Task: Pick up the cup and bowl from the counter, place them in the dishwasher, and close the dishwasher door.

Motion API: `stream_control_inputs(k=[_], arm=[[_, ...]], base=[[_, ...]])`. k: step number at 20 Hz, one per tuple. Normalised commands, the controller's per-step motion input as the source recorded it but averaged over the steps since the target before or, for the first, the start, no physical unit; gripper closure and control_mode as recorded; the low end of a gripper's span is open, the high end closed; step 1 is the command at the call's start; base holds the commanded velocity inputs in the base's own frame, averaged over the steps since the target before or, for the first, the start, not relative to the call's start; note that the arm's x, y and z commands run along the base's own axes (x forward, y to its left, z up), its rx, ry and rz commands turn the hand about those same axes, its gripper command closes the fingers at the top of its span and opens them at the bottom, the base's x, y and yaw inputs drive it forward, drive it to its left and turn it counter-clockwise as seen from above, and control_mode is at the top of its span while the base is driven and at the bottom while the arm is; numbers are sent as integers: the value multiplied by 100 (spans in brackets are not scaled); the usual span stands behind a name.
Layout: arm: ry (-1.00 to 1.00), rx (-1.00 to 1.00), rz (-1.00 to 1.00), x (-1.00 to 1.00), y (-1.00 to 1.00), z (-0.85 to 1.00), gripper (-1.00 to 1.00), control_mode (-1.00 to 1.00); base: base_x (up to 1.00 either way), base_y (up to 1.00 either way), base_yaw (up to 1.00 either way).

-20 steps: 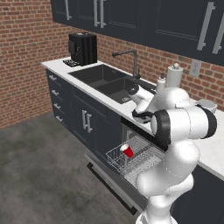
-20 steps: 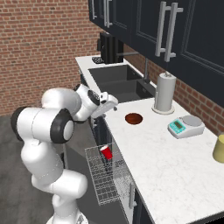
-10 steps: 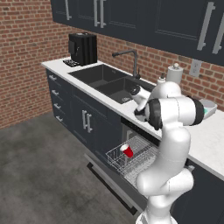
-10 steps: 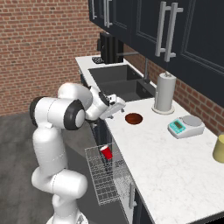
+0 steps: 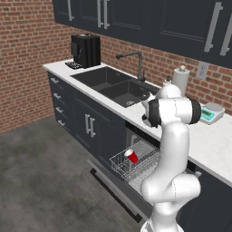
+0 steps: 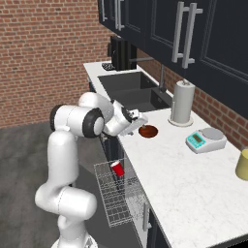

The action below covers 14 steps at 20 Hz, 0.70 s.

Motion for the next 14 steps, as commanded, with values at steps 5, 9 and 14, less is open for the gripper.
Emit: stream_control_inputs(k=[5, 9, 14], arm=[[6, 2, 5, 56, -12, -22, -100, -100], [9, 1, 5, 51, -7, -27, -100, -100], [11, 1, 3, 38, -11, -26, -100, -100]], base=[[0, 0, 0], [0, 0, 0], [0, 0, 0]])
